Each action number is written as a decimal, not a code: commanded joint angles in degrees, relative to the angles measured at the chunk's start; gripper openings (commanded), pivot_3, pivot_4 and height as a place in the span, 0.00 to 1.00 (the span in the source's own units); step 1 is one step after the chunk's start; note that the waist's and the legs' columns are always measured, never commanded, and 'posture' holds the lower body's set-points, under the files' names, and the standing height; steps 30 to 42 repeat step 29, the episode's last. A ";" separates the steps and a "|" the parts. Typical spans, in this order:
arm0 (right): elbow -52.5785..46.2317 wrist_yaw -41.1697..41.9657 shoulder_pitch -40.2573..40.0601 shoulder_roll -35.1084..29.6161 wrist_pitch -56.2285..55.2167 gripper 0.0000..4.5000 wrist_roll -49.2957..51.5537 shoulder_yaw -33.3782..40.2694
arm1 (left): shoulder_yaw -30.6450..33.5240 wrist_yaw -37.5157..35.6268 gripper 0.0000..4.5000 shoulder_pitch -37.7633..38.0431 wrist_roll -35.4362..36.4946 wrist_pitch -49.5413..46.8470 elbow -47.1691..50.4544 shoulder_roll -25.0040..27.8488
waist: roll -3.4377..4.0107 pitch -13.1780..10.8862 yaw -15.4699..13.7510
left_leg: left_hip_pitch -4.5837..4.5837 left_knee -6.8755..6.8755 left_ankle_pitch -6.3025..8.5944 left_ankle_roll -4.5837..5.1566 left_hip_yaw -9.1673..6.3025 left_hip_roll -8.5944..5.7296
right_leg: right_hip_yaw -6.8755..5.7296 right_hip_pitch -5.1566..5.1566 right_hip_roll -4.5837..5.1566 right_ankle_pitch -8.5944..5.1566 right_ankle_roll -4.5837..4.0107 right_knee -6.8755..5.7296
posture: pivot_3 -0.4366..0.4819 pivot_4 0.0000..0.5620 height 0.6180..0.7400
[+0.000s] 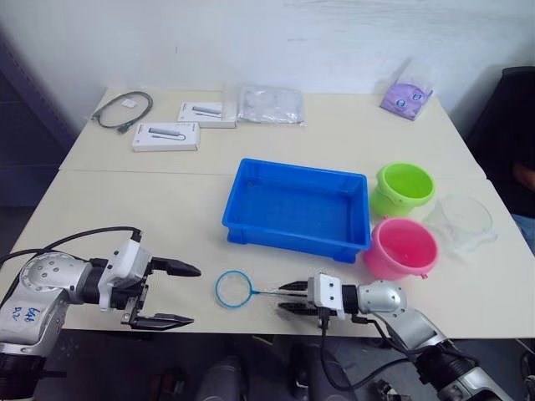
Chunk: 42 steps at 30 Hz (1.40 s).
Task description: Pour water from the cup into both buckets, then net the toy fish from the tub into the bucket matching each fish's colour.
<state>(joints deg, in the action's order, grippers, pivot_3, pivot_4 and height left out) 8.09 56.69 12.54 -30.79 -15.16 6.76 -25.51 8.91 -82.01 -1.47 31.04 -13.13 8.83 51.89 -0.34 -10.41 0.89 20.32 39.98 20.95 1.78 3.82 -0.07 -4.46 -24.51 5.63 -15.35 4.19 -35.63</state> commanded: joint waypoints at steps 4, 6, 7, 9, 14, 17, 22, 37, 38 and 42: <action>-11.03 3.67 -3.19 -5.16 1.71 0.99 5.12 6.34 | 2.52 1.96 1.00 2.80 -3.32 2.81 -1.40 2.12 | 0.11 -0.06 0.35 | 0.00 -0.02 0.01 0.00 -0.01 0.00 | 0.00 0.00 0.02 0.00 0.00 0.01 | 0.48 0.27 1.00; -18.07 5.03 -6.38 -8.71 4.14 0.99 10.21 10.18 | 4.02 3.53 1.00 4.04 -4.18 4.85 -2.44 1.34 | 0.12 -0.07 0.36 | 0.01 -0.04 0.02 -0.01 -0.02 0.00 | -0.01 -0.01 0.02 0.00 0.00 0.03 | 0.48 0.27 1.00; -21.50 5.17 -8.20 -10.18 5.71 0.99 13.26 12.58 | 4.64 4.93 1.00 4.74 -5.40 5.75 -3.18 1.24 | 0.13 -0.08 0.35 | 0.01 -0.04 0.02 -0.01 -0.03 0.00 | -0.01 -0.01 0.02 0.00 0.00 0.05 | 0.48 0.27 1.00; -28.94 7.10 -13.36 -14.77 8.87 0.99 21.13 19.13 | 6.88 7.68 1.00 6.01 -7.12 8.36 -5.11 0.54 | 0.14 -0.08 0.20 | 0.00 -0.07 0.03 -0.01 -0.04 0.01 | -0.02 0.01 0.03 0.00 0.00 0.07 | 0.48 0.27 1.00; -36.84 8.83 -27.39 -21.21 13.48 0.99 30.23 36.25 | 9.35 13.13 1.00 6.96 -11.39 15.22 -11.85 -0.67 | 0.08 -0.05 -0.95 | -0.04 -0.13 0.10 0.03 -0.05 0.03 | -0.04 0.06 0.03 0.00 0.00 0.15 | 0.48 0.27 1.00; -33.81 10.79 -32.36 -21.71 10.80 0.99 28.11 46.64 | 10.18 13.86 1.00 7.47 -11.72 17.24 -14.67 -0.82 | 0.07 -0.04 -1.06 | -0.05 -0.17 0.23 0.23 -0.03 0.02 | -0.02 0.08 0.06 0.01 0.02 0.19 | 0.48 0.27 1.00; -25.46 15.15 -36.16 -22.99 9.18 0.99 26.42 62.98 | 12.31 13.83 1.00 7.56 -13.32 21.58 -22.20 1.52 | 0.06 -0.04 -1.03 | -0.05 -0.27 0.21 0.14 0.02 0.01 | -0.01 0.07 0.07 0.01 0.02 0.29 | 0.48 0.27 1.00; -21.71 17.34 -35.34 -20.83 7.61 0.99 24.51 61.21 | 11.01 14.89 1.00 6.83 -14.35 23.99 -23.40 0.77 | 0.05 -0.03 -0.85 | -0.15 -0.60 0.20 0.19 0.01 0.01 | -0.01 0.03 0.07 0.00 0.01 0.35 | 0.48 0.27 1.00; -21.71 17.34 -35.34 -20.83 7.61 0.99 24.51 61.21 | 11.01 14.89 1.00 6.83 -14.35 23.99 -23.40 0.77 | 0.05 -0.03 -0.85 | -0.15 -0.60 0.20 0.19 0.01 0.01 | -0.01 0.03 0.07 0.00 0.01 0.35 | 0.48 0.27 1.00; -21.71 17.34 -35.34 -20.83 7.61 0.99 24.51 61.21 | 11.01 14.89 1.00 6.83 -14.35 23.99 -23.40 0.77 | 0.05 -0.03 -0.85 | -0.15 -0.60 0.20 0.19 0.01 0.01 | -0.01 0.03 0.07 0.00 0.01 0.35 | 0.48 0.27 1.00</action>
